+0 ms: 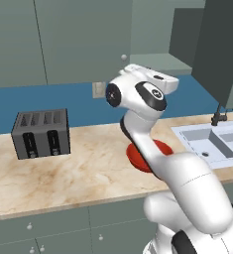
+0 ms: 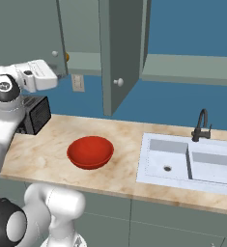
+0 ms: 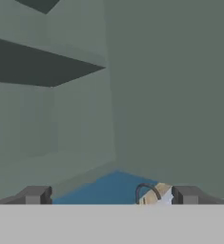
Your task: Open the cabinet. Pick the orange and mango from the cabinet and place them into the bowl. Then close the cabinet.
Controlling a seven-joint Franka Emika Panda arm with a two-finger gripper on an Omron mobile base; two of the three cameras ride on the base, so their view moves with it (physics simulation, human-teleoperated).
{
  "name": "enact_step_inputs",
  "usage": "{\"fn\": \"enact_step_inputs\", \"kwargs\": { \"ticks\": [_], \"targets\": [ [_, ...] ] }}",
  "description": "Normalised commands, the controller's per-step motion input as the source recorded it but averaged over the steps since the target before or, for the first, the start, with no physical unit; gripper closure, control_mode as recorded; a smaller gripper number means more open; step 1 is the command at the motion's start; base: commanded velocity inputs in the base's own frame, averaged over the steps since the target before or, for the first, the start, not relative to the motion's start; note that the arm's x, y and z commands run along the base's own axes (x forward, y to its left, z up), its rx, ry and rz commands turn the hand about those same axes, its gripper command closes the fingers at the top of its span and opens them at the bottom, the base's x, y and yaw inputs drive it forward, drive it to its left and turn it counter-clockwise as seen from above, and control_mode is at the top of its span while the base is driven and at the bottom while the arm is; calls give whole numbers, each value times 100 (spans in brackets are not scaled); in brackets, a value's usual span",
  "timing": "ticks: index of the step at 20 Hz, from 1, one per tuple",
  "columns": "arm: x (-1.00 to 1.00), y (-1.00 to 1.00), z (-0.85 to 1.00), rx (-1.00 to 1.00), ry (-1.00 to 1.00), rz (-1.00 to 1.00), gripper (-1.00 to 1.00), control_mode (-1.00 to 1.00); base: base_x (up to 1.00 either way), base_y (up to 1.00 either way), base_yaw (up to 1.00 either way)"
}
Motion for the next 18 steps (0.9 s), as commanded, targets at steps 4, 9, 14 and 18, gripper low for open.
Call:
{"fn": "enact_step_inputs", "kwargs": {
  "ticks": [4,9,14,18],
  "targets": [
    [2,70,-3,-6,0,34,-100,-100,0,0,0],
    [30,76,-10,-8,-2,26,-100,-100,0,0,0],
    [48,58,-1,-8,-15,21,-100,-100,0,0,0],
    [3,7,5,-3,-23,15,-100,-100,0,0,0]
  ]
}}
